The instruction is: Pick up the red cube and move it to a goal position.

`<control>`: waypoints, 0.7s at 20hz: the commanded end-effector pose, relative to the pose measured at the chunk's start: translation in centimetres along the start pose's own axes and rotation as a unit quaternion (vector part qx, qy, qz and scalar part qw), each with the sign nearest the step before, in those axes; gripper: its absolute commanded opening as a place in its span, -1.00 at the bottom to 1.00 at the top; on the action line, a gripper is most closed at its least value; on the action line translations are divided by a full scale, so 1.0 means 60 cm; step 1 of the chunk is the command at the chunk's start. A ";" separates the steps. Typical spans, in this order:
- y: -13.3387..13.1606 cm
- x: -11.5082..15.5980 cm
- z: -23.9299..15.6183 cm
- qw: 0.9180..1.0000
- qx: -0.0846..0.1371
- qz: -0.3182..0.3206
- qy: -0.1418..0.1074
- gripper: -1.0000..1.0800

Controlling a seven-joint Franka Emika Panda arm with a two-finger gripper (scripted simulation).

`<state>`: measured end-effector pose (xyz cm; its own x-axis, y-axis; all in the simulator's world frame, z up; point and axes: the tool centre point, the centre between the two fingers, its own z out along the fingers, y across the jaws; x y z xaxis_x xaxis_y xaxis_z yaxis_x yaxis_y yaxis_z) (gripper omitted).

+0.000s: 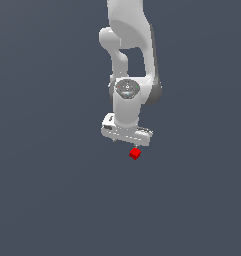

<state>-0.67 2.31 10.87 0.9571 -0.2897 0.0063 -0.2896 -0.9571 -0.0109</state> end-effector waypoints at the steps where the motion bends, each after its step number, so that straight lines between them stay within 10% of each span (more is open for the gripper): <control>1: -0.011 -0.005 0.021 1.000 -0.001 0.028 0.000 0.92; 14: -0.067 -0.019 0.119 0.987 -0.005 0.158 -0.001 0.92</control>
<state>-0.61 6.23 4.30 0.8339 -0.5519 0.0016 -0.5519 -0.8339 -0.0017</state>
